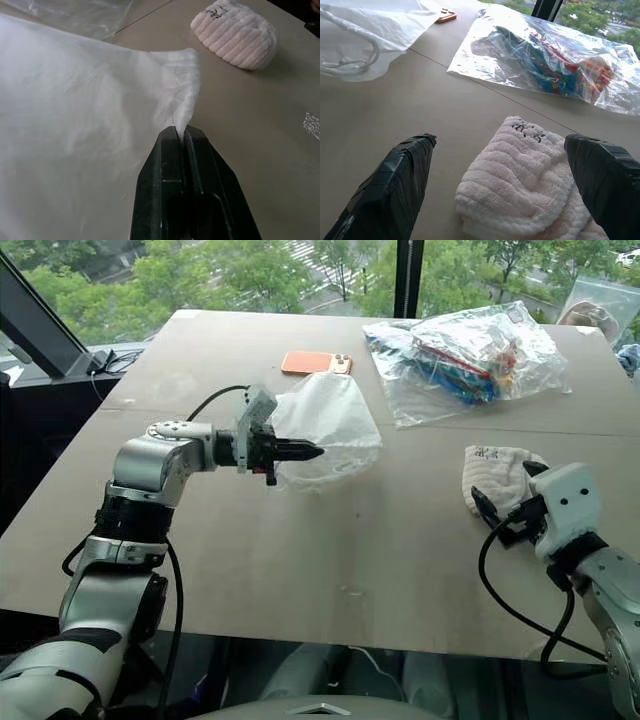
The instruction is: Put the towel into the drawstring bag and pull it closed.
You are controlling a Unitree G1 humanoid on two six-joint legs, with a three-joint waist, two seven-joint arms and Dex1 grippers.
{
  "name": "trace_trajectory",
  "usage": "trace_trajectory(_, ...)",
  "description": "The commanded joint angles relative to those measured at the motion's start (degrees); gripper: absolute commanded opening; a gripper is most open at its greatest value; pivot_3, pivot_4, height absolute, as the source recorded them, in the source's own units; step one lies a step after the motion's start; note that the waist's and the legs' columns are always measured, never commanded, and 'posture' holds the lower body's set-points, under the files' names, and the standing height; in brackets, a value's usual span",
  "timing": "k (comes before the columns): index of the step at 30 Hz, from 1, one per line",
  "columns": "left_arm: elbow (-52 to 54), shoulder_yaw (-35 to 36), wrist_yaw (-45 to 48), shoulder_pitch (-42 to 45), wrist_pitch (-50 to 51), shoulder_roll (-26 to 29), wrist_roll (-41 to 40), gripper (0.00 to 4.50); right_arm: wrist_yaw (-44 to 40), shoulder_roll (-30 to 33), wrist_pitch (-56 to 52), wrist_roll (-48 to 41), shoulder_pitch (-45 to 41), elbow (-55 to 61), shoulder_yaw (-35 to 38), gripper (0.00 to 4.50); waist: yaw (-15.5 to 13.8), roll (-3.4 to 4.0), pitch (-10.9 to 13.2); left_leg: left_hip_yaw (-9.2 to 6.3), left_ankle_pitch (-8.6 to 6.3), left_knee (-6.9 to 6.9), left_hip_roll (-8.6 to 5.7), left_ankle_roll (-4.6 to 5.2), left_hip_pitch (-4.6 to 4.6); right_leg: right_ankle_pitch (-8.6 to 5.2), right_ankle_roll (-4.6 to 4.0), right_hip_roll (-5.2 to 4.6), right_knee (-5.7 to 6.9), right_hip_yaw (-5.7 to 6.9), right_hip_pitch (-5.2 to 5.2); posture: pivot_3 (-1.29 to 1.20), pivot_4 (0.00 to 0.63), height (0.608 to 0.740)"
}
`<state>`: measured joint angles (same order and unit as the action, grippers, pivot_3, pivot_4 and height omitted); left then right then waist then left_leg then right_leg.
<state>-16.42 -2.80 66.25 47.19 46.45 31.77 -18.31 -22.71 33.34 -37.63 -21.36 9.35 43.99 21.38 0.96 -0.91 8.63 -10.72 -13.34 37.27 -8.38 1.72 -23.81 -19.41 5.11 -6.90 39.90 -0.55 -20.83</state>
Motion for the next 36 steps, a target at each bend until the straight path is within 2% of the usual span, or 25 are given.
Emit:
trace_trajectory(1, 2.97, 1.33, -1.21, 2.85, 2.65, 0.54, -2.48, 0.04, 0.81, 0.13, -1.26, 0.02, 0.49, 1.00, 0.67, 4.50, -0.09, -0.01, 0.01, 0.00, 0.00, 0.03, 0.00, 0.00, -0.02, 0.00, 0.00, -0.03, -0.01, 0.00, 0.01, 0.00, 0.150, 0.740)
trace_trajectory(4, 5.50, 1.68, -3.79, 5.26, 5.44, -0.06, -3.76, 0.04, 3.51, 0.18, -4.34, 1.84, -0.41, 0.30, 0.03, 4.50, -0.05, -0.01, 0.01, 0.00, 0.00, 0.06, -0.03, 0.00, -0.02, 0.01, 0.02, -0.04, 0.00, -0.01, 0.01, 0.00, 0.150, 0.740)
trace_trajectory(8, 9.39, 1.34, -9.16, 6.16, 6.49, -1.68, -3.26, 0.04, 9.69, -5.36, -12.02, -0.80, -5.59, -0.61, 0.93, 4.50, 0.13, 0.01, -0.02, 0.02, 0.00, 0.05, 0.00, 0.00, 0.01, 0.02, 0.02, -0.08, 0.04, -0.06, 0.01, 0.00, 0.150, 0.740)
trace_trajectory(10, 11.45, 1.46, -11.47, 5.87, 7.28, -2.66, -3.47, 0.04, 11.81, -9.04, -16.56, -4.63, -8.87, -1.44, 3.80, 4.50, 0.29, 0.01, -0.02, 0.08, 0.00, 0.03, 0.01, 0.00, 0.04, 0.01, 0.02, -0.09, 0.07, -0.13, 0.00, 0.00, 0.150, 0.740)
trace_trajectory(14, 13.27, 1.57, -15.70, 5.34, 7.78, -3.86, -2.94, 0.04, 15.43, -12.02, -23.21, -7.46, -14.60, -2.62, 6.07, 4.50, 0.37, 0.03, -0.02, 0.10, 0.00, 0.04, 0.02, 0.00, 0.03, 0.02, 0.01, -0.08, 0.08, -0.16, -0.01, 0.00, 0.150, 0.740)
trace_trajectory(18, 15.24, 1.24, -18.17, 4.41, 8.08, -4.63, -3.28, 0.04, 17.86, -9.69, -26.51, -5.07, -18.26, -6.37, 5.86, 4.50, 0.41, 0.03, -0.03, 0.11, 0.00, 0.04, 0.01, 0.00, 0.04, 0.02, 0.01, -0.08, 0.08, -0.17, -0.02, 0.00, 0.150, 0.740)
trace_trajectory(22, 16.79, 0.73, -19.22, 2.96, 7.80, -4.88, -3.61, 0.04, 18.70, -4.06, -28.96, -0.17, -21.30, -14.99, -0.49, 4.50, 0.51, 0.04, -0.03, 0.13, 0.00, 0.04, 0.01, 0.00, 0.02, 0.02, 0.01, -0.10, 0.08, -0.18, -0.04, 0.00, 0.150, 0.740)
trace_trajectory(27, 18.55, -0.06, -19.37, 1.63, 7.35, -4.63, -3.95, 0.04, 14.79, -3.77, -30.09, -2.13, -26.80, -27.37, -0.58, 4.50, 1.29, 0.04, -0.03, 0.16, 0.00, 0.04, 0.02, 0.00, 0.03, 0.02, 0.02, -0.11, 0.09, -0.20, -0.03, 0.00, 0.150, 0.740)
trace_trajectory(31, 20.32, -0.01, -19.67, 0.32, 7.66, -4.47, -4.51, 0.04, 13.49, -0.77, -34.58, -0.96, -31.17, -35.66, -2.40, 4.50, 1.50, 0.01, -0.06, 0.29, 0.01, 0.04, 0.02, 0.01, 0.08, 0.05, 0.05, -0.11, 0.09, -0.32, -0.01, 0.00, 0.150, 0.740)
trace_trajectory(35, 20.71, 0.50, -20.55, -0.85, 7.48, -4.62, -4.81, 0.04, 8.43, -0.28, -36.05, -3.27, -34.02, -42.90, -2.88, 4.50, 1.46, -0.12, -0.14, 0.28, 0.01, 0.08, 0.03, 0.01, 0.10, 0.08, 0.10, -0.10, 0.07, -0.31, 0.02, 0.00, 0.150, 0.740)
trace_trajectory(36, 20.72, 0.54, -20.73, -1.02, 7.41, -4.68, -4.87, 0.00, 7.43, -0.55, -36.07, -3.61, -34.31, -44.22, -3.04, 3.98, 1.50, -0.19, -0.18, 0.28, 0.01, 0.09, 0.03, 0.01, 0.10, 0.09, 0.10, -0.09, 0.07, -0.32, 0.03, 0.00, 0.150, 0.740)
